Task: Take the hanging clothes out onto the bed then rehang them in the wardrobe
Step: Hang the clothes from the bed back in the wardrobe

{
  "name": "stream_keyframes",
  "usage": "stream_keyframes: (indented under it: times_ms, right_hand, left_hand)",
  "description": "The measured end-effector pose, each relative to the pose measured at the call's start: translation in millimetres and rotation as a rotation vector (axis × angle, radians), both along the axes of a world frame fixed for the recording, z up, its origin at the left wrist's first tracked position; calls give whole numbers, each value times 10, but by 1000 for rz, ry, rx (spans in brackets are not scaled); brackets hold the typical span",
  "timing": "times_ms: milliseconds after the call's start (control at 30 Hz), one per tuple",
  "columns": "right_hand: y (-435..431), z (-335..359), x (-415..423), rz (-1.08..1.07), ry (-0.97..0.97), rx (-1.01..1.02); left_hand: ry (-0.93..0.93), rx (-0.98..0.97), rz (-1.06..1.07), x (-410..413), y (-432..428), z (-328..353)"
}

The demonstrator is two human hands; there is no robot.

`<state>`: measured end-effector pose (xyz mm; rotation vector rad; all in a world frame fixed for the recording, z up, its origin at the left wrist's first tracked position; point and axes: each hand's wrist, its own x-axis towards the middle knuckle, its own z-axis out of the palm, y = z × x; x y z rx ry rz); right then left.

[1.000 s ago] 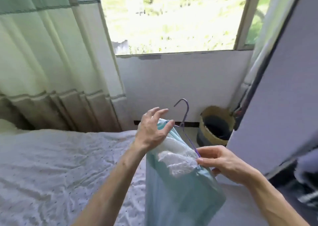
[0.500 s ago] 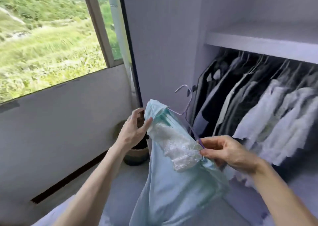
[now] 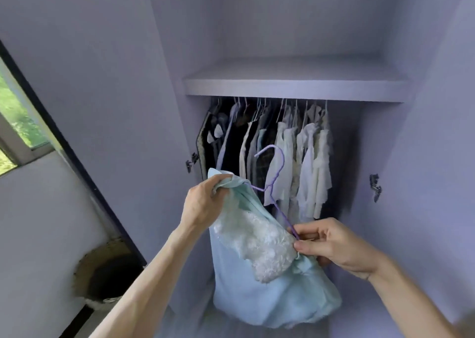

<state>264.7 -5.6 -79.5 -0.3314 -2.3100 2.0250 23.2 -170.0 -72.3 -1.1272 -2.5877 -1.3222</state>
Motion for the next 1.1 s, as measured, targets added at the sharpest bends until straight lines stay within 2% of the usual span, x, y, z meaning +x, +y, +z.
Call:
stream_keyframes:
  times_ms: [67,133,167,233,300,433,567,667,800,967,1100]
  right_hand:
    - [25,-39,3,-17,6,24]
    - [82,-95,-24,-41,9,38]
    - [112,-122,-42,-67,11,51]
    - [176,-184,-52,-118,8,89]
    - [216,-222,-53,-142,-6,164]
    - [335,-274,29,-182,-48,314]
    - [411,-312,229,-287,-68,363]
    - [412,-354,471,-408,-125,474]
    - [330,-461,882,-511,-230,627]
    - [268,-675,1212,-496,-406,557]
    - [163,-740,1186,-505,-364,322]
  left_hand:
    - [-69,-113,-66,92,123,-8]
    - [-271,-194,-156,208,240,-15]
    - [-370,-193,-207,265,307,-19]
    - [-443,-157,-284,369,465,-25]
    - [-375,-132,-300,451,628,-25]
    - [-4,-103,-238,569,1066,-60]
    - [-65,-208,-317,754,1435,5]
    - [15,-296,-394,918,1691,-73]
    - [-38,-264,-471,1120,1939,-203]
    - [-64,-301,-554,1402,2170,-288]
    - [-34,-343,-628,1623,2354,-324]
